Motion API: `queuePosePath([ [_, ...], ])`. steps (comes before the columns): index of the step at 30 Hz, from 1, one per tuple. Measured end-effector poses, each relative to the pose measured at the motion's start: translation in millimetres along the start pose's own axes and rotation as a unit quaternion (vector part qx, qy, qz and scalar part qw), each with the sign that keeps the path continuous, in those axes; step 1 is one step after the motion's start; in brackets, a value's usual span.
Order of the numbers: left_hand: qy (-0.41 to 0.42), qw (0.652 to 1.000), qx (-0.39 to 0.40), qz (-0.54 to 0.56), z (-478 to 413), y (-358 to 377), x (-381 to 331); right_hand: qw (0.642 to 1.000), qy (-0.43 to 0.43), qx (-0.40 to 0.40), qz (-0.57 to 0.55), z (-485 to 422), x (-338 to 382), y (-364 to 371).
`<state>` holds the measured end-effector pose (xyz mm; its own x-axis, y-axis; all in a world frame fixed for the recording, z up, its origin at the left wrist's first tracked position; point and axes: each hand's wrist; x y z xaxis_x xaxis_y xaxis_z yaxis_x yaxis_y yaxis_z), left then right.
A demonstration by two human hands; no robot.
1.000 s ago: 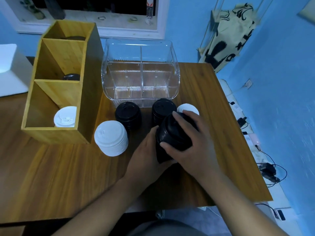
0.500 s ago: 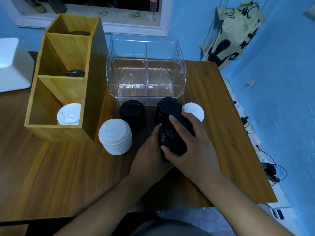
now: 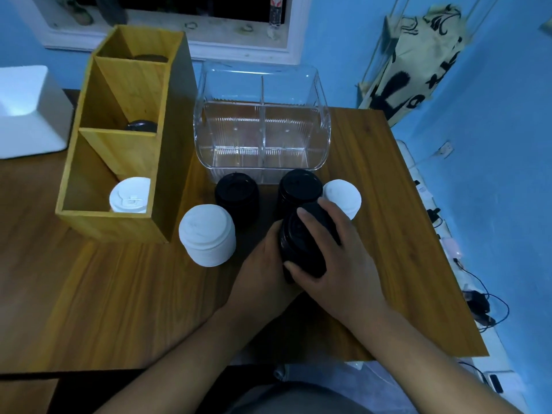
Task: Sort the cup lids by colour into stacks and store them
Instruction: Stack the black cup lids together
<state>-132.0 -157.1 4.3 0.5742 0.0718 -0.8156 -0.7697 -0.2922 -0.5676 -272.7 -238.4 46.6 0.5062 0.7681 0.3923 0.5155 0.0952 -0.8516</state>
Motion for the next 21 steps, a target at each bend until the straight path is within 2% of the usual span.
queuePosePath([
  [4, -0.019, 0.998, 0.026, -0.059, 26, -14, 1, 1.000, -0.001, 0.006, -0.030, 2, -5, 1],
  [6, 0.011, 0.990, -0.047, -0.130, 47, -29, 5, 0.999, 0.004, 0.003, -0.045, 5, -6, 4],
  [8, 0.098, 0.966, -0.147, -0.191, 64, -47, 13, 0.999, 0.005, 0.000, -0.048, 8, -7, 10],
  [10, 0.121, 0.943, -0.197, -0.241, 67, -64, 21, 0.999, 0.004, -0.005, -0.047, 11, -7, 15],
  [12, 0.078, 0.935, -0.190, -0.290, 58, -78, 25, 0.999, 0.005, -0.008, -0.047, 11, -5, 18],
  [15, 0.020, 0.927, -0.138, -0.349, 46, -88, 33, 0.999, -0.006, -0.007, -0.048, 9, 1, 25],
  [18, 0.017, 0.936, -0.109, -0.334, 48, -91, 42, 0.998, -0.020, -0.003, -0.052, 5, 12, 31],
  [21, 0.025, 0.942, -0.120, -0.312, 63, -98, 43, 0.998, -0.029, 0.001, -0.051, 1, 26, 38],
])
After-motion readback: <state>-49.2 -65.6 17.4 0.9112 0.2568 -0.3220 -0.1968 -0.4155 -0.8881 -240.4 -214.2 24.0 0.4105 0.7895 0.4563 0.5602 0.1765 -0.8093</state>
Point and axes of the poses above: each hand's wrist, its own z-axis away from the middle knuckle, its own y-axis out of the palm, x = y × z, and after that the axes turned 3 degrees about x, right-handed
